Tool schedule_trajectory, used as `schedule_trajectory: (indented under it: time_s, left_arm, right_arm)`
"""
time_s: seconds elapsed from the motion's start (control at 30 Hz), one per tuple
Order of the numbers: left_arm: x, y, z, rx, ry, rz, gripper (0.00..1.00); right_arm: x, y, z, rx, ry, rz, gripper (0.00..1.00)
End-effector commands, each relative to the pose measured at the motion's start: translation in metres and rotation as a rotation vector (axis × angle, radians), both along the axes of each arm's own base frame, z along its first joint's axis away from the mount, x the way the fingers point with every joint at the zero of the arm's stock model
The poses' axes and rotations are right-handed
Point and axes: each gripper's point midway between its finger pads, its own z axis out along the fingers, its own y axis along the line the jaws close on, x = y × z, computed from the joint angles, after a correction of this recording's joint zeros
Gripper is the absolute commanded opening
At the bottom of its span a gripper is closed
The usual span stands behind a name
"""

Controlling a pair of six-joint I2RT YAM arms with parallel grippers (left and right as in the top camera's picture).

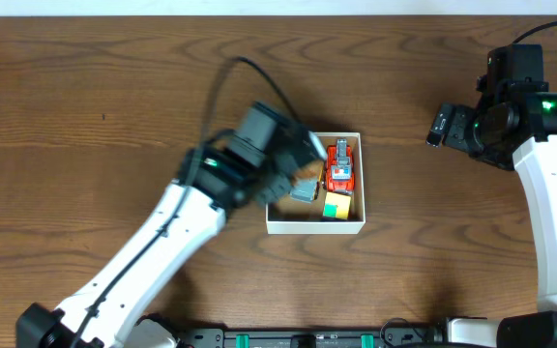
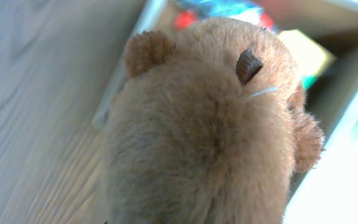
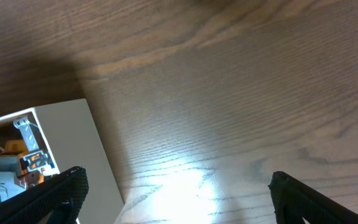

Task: Pack container
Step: 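Carry the plush toy right and lower it into the box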

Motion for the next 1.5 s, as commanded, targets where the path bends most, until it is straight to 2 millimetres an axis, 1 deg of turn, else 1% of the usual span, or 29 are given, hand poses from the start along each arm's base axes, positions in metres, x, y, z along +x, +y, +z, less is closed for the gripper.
schedule_trajectory:
  time_s: [0.0,0.07,0.17,0.27,0.47,0.6,0.63,0.67,0.7,0.73,0.77,0.83,0.9,0.93,1.03,1.17,1.27,1.37,1.47]
  left_arm:
    - [-0.013,-0.022,-0.012,0.025,0.025,-0.076,0.06]
    - [-0.020,-0.030,-0.024,0.049,0.052,-0.105,0.06]
    - [-0.025,-0.035,-0.041,0.087,0.093,-0.125,0.06]
    - [-0.027,-0.034,-0.059,0.127,0.140,-0.126,0.06]
    - [-0.028,-0.034,-0.088,0.180,0.200,-0.127,0.06]
    - [-0.030,-0.032,-0.099,0.207,0.232,-0.126,0.06]
    - [-0.030,-0.031,-0.099,0.209,0.234,-0.126,0.07]
    - [-0.030,-0.031,-0.099,0.209,0.234,-0.126,0.15]
    - [-0.030,-0.031,-0.099,0.209,0.233,-0.126,0.30]
    - [-0.030,-0.031,-0.098,0.208,0.232,-0.126,0.47]
    - [-0.030,-0.031,-0.098,0.208,0.231,-0.126,0.57]
    - [-0.030,-0.031,-0.096,0.203,0.226,-0.126,0.61]
    - [-0.030,-0.031,-0.090,0.192,0.213,-0.126,0.70]
    - [-0.029,-0.032,-0.086,0.184,0.205,-0.126,0.73]
    - [-0.029,-0.033,-0.068,0.148,0.164,-0.126,0.75]
    - [-0.029,-0.032,-0.034,0.084,0.090,-0.126,0.83]
    - [-0.031,-0.030,-0.012,0.041,0.041,-0.126,0.86]
    - [-0.032,-0.029,0.000,0.018,0.015,-0.126,0.86]
    - [-0.031,-0.030,0.004,0.005,0.000,-0.126,0.86]
  right_arm:
    - [-0.001,-0.003,0.003,-0.013,-0.009,0.006,0.96]
    - [-0.001,-0.003,0.003,-0.013,-0.009,0.006,0.96]
    - [-0.002,-0.003,0.003,-0.013,-0.008,0.007,0.96]
    - [-0.002,-0.004,0.003,-0.017,-0.005,0.005,0.96]
    - [-0.002,-0.004,0.003,-0.017,-0.006,0.005,0.96]
    - [-0.002,-0.004,0.003,-0.017,-0.005,0.005,0.96]
    - [-0.002,-0.004,0.003,-0.017,-0.005,0.005,0.96]
    - [-0.002,-0.004,0.003,-0.017,-0.005,0.005,0.96]
    - [-0.002,-0.004,0.003,-0.017,-0.005,0.005,0.96]
    - [-0.002,-0.004,0.003,-0.017,-0.006,0.005,0.96]
    - [-0.002,-0.004,0.003,-0.017,-0.005,0.005,0.96]
    - [-0.002,-0.005,0.003,-0.020,-0.005,0.004,0.96]
    - [-0.002,-0.005,0.003,-0.024,-0.005,0.003,0.96]
    - [-0.002,-0.005,0.003,-0.025,-0.005,0.003,0.96]
    - [-0.002,-0.006,0.003,-0.028,-0.005,0.001,0.96]
    - [-0.002,-0.006,0.003,-0.031,-0.005,0.000,0.96]
    - [-0.002,-0.006,0.003,-0.031,-0.005,0.000,0.96]
    - [-0.002,-0.006,0.003,-0.030,-0.005,0.000,0.97]
    - [-0.002,-0.006,0.003,-0.030,-0.005,0.000,0.96]
